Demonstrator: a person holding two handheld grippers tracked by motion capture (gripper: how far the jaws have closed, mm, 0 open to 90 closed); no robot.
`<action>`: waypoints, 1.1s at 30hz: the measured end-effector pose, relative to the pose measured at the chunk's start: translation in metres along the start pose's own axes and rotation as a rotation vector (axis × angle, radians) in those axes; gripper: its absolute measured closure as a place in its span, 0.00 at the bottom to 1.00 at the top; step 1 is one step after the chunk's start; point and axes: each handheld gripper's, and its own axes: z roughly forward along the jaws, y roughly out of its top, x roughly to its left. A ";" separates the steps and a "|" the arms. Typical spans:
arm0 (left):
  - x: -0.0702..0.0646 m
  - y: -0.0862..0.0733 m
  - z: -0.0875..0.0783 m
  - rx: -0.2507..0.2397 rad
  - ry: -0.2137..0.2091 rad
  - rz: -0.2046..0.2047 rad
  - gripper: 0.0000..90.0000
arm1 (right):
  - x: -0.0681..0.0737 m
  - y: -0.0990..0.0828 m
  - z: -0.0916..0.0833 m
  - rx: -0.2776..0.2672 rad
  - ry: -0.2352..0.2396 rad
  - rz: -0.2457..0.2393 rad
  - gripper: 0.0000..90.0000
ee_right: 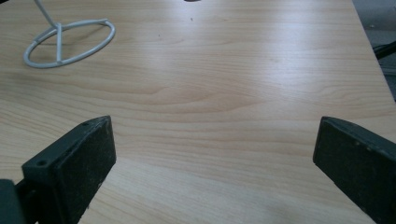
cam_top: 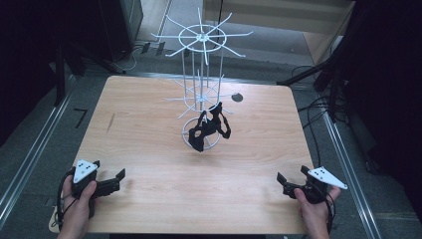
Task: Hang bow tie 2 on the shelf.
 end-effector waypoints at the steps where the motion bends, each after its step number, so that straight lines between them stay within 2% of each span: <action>1: 0.000 0.000 0.000 0.000 0.001 -0.002 0.07 | -0.001 -0.001 -0.001 0.002 -0.003 0.002 0.00; 7: 0.000 0.000 0.000 -0.001 -0.001 -0.008 0.07 | -0.011 -0.006 -0.006 0.009 -0.011 0.008 0.00; 12: 0.003 0.000 -0.001 -0.003 0.013 -0.011 0.07 | -0.015 -0.008 -0.008 0.012 -0.014 0.017 0.00; 15: 0.005 0.000 -0.001 0.001 0.019 -0.017 0.07 | -0.017 -0.009 -0.010 0.019 -0.031 0.012 0.00; 18: 0.008 0.000 -0.001 0.006 0.027 -0.020 0.07 | -0.023 -0.012 -0.015 0.016 -0.046 0.028 0.00; 23: 0.007 0.000 -0.001 0.008 0.036 -0.014 0.07 | -0.030 -0.017 -0.017 0.031 -0.035 0.049 0.00; 28: 0.008 0.000 0.000 0.007 0.031 -0.012 0.07 | -0.027 -0.016 -0.015 0.052 -0.050 0.025 0.00; 33: 0.009 0.001 0.000 0.010 0.035 -0.028 0.07 | -0.032 -0.016 -0.016 0.064 -0.066 0.064 0.00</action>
